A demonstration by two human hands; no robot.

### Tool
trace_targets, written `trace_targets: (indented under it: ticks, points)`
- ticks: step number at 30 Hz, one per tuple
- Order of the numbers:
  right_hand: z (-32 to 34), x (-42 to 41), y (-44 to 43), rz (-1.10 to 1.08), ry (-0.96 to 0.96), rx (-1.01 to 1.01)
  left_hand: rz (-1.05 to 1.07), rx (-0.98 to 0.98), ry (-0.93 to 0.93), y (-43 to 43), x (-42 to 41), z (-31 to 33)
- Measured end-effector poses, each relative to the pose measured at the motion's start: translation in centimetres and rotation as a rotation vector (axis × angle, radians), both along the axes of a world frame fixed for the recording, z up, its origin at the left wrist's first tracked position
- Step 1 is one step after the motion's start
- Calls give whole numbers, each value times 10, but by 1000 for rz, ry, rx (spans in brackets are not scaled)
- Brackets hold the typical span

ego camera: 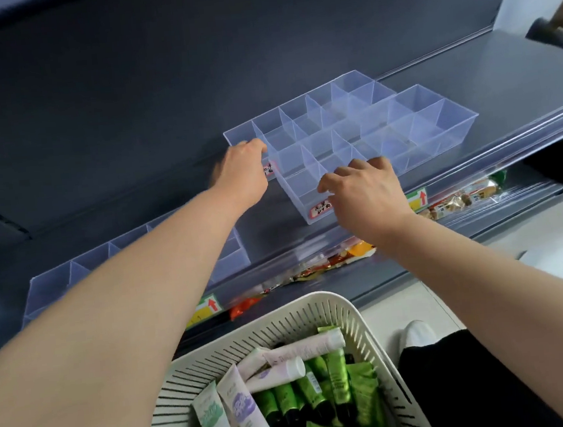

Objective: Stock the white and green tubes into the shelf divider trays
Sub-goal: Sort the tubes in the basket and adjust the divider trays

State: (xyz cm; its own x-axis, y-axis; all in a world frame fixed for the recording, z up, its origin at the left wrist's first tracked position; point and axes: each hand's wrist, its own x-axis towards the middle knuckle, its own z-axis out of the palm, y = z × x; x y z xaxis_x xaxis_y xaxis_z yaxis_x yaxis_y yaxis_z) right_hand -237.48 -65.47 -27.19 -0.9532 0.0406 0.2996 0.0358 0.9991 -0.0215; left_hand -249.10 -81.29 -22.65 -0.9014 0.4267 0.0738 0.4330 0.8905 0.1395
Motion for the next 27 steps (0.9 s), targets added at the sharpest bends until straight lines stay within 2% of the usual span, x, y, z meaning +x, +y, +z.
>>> trace_targets:
  ticks: [10,19,27]
  points:
    - [1,2,28,-20,-37,-6,42,-288,13,23,-24,-11]
    - [3,-2,-1,26,1,-50,48,-301,237,21,-28,3]
    - [14,-2,-69,332,55,-106,120,-346,300,-57,-5,37]
